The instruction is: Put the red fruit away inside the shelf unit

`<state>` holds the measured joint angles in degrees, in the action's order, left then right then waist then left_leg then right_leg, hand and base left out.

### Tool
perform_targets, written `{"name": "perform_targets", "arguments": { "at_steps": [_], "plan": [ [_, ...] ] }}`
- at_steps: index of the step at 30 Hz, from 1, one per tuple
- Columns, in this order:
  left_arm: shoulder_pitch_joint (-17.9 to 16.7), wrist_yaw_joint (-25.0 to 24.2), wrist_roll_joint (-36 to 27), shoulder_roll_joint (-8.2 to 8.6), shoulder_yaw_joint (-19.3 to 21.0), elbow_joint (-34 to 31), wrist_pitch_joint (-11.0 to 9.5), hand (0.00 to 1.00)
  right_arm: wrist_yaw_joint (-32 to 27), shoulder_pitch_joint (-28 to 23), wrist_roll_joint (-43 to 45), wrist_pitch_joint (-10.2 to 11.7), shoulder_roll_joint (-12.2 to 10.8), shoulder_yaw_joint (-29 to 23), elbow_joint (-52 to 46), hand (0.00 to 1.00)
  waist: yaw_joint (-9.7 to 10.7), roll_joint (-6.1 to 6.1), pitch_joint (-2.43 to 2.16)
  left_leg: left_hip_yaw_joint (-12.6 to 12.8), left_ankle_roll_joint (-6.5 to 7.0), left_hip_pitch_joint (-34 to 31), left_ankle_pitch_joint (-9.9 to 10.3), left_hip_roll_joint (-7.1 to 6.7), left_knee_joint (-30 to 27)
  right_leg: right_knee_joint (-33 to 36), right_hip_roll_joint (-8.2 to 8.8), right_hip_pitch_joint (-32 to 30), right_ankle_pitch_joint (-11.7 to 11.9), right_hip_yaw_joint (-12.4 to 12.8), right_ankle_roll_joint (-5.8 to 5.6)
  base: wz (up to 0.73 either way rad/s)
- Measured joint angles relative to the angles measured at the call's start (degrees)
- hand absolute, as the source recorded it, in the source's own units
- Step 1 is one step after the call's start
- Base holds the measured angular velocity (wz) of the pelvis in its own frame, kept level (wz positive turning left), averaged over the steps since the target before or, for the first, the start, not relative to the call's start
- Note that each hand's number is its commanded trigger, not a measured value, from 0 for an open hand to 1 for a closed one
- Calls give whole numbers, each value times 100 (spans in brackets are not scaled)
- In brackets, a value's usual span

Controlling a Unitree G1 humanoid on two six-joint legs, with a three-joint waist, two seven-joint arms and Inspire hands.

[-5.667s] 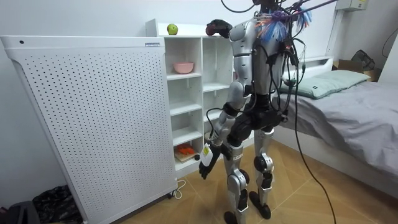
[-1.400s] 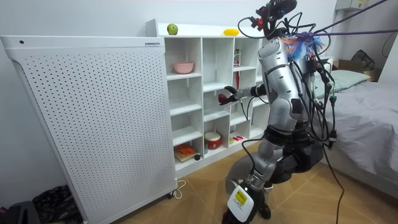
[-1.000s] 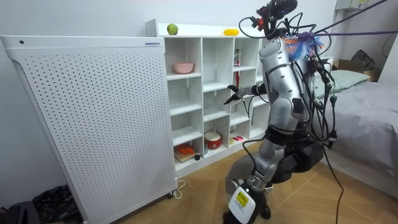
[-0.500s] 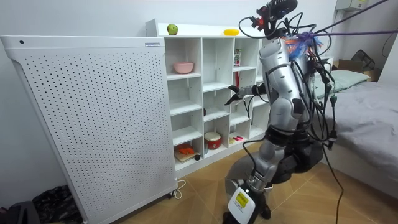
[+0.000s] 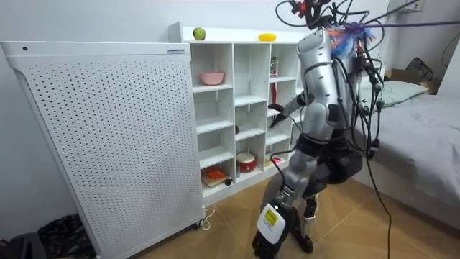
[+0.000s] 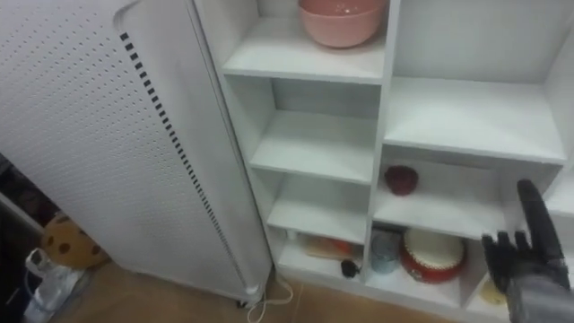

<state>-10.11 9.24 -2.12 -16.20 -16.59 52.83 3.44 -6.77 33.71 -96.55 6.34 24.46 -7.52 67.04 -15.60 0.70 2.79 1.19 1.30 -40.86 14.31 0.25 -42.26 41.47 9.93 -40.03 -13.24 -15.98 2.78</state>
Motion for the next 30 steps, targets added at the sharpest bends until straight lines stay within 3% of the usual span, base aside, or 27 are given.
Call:
{"name": "perform_targets", "arguments": {
  "at_steps": [2,6,7,8,12,14,16,21,23,25,30],
  "plan": [
    [100,-28,18,7,163,206,-16,0,280,-577,236,-71,-249,7,225,0,172,-5,1,-86,-62,366,-38,7,274,-354,-37,451,96,-178,-14,12],
    [202,-99,46,35,507,527,-160,0,715,-1444,509,-124,-692,212,723,0,402,-22,-27,-175,-108,1023,-85,32,824,-1032,-210,1182,237,-265,-92,7],
    [174,-95,51,45,543,554,-179,0,757,-1761,710,-156,-809,353,816,0,435,-10,-63,-172,-101,1256,-105,48,1024,-1294,-291,1423,325,-259,-145,-7],
    [152,-94,51,49,572,555,-189,0,770,-1925,823,-156,-866,404,817,0,461,-8,-73,-158,-99,1369,-108,59,1112,-1403,-330,1542,359,-252,-151,-14],
    [41,-30,243,194,1073,657,-286,0,996,-2824,1566,-232,-1124,853,863,0,684,-51,-195,7,-48,2237,-229,65,1904,-2113,-450,2312,532,-168,-188,-15],
    [-169,47,472,288,1230,681,-371,0,1182,-3254,2018,-269,-1210,912,914,0,922,-79,-258,50,-36,2917,-308,13,2413,-2416,-468,2878,528,-130,-250,-3],
    [-257,47,568,312,1261,674,-386,0,1209,-3554,2313,-273,-1271,968,900,0,968,-96,-274,99,-37,3325,-306,19,2610,-2553,-512,3208,497,-64,-285,-12],
    [-378,83,566,594,1687,708,-422,0,1180,-3863,3222,-272,-1499,962,876,0,1273,-176,-274,136,-46,4037,-303,27,3018,-2890,-607,3861,475,34,-341,-11],
    [-376,144,574,758,1850,759,-460,0,1123,-3938,4056,-274,-1577,965,876,0,1374,-190,-273,175,-40,4257,-283,28,3140,-2986,-621,4051,458,52,-373,-6],
    [-363,152,624,815,1890,811,-474,0,1061,-3937,4736,-287,-1614,971,924,0,1400,-195,-273,208,-38,4367,-281,27,3219,-3014,-638,4113,450,157,-386,-13],
    [-306,147,680,842,1955,889,-449,0,908,-3946,6361,-493,-1615,973,925,0,1415,-207,-286,207,-34,4521,-279,28,3290,-3128,-662,4220,461,153,-402,-2]
  ]
}}
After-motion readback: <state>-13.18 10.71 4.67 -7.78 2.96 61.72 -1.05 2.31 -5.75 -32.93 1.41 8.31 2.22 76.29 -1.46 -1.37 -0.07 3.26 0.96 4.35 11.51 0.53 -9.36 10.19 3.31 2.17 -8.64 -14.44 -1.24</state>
